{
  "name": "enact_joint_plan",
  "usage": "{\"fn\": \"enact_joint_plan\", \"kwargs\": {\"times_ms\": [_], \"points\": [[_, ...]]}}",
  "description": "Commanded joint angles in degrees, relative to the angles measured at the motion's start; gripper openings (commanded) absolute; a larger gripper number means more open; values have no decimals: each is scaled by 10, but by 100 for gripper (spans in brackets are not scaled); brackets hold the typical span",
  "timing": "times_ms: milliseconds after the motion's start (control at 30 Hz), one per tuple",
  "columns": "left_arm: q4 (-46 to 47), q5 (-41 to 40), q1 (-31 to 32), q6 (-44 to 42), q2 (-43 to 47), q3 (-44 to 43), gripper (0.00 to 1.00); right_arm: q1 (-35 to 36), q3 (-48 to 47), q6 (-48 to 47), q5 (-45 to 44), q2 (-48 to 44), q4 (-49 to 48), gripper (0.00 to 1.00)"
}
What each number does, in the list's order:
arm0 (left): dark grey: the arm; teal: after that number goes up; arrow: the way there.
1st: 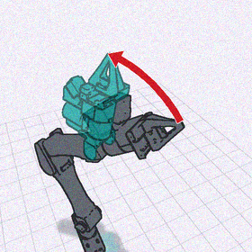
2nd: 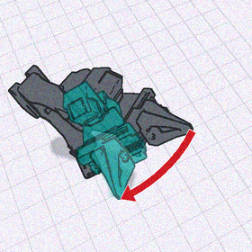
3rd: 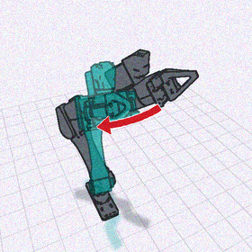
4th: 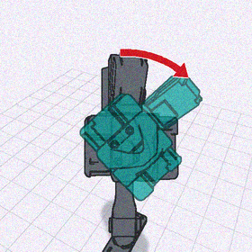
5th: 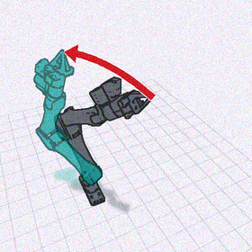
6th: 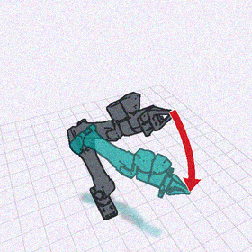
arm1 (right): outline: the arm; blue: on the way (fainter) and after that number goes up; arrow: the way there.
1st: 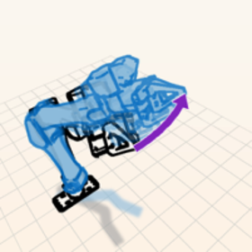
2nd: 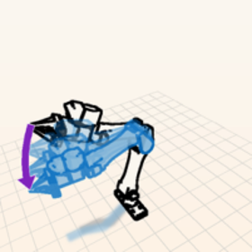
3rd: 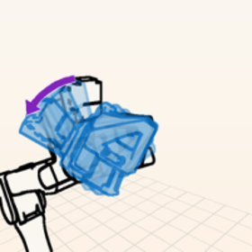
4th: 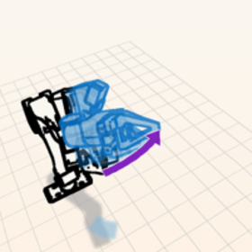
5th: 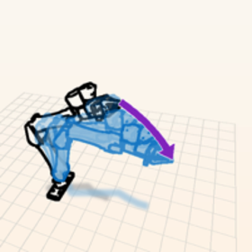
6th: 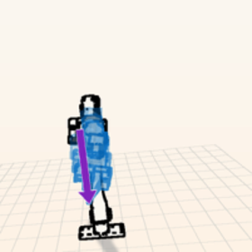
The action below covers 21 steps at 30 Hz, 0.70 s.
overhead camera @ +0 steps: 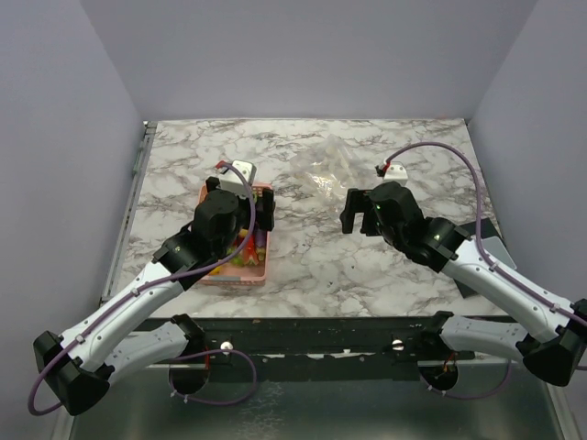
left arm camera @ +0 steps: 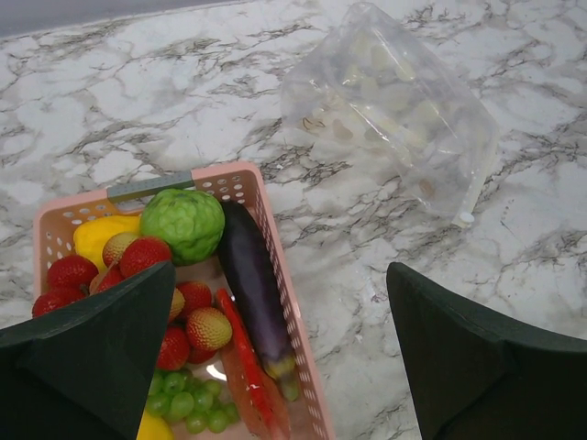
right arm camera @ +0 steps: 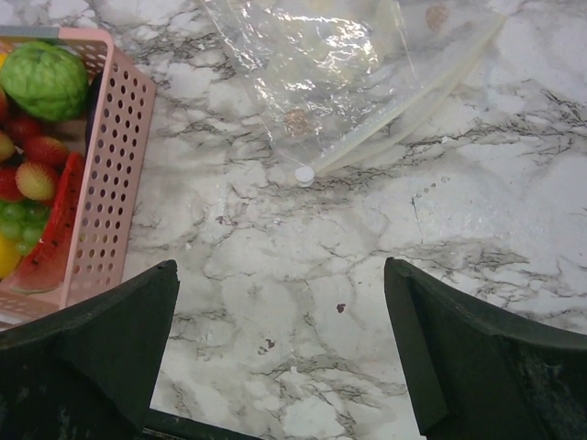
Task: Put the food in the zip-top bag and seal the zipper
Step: Pick up the zipper food storage bag at the center of the board.
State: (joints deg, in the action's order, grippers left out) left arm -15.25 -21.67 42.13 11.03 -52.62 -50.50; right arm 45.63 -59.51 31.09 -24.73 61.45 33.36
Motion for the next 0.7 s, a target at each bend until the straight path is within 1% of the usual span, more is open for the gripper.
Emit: {"fn": "enact_joint_plan", "kwargs": {"times_ms": [0, 100, 233, 367, 533, 667], "points": [[-24, -2, 1, 22, 5, -14, 99, -14, -5, 5, 17, 34, 25, 99], [-22, 2, 1, 22, 7, 1, 99, -35, 4, 7, 38, 52, 7, 97], [-26, 12, 1, 14, -2, 10, 99, -79, 14, 15, 72, 69, -15, 90], [-27, 18, 1, 6, -5, 12, 99, -117, 32, 30, 97, 78, -44, 85], [-27, 26, 1, 7, -5, 15, 99, -161, 71, 69, 130, 81, -88, 79], [-33, 16, 1, -2, -7, 12, 99, -175, 96, 100, 145, 85, -129, 77]]}}
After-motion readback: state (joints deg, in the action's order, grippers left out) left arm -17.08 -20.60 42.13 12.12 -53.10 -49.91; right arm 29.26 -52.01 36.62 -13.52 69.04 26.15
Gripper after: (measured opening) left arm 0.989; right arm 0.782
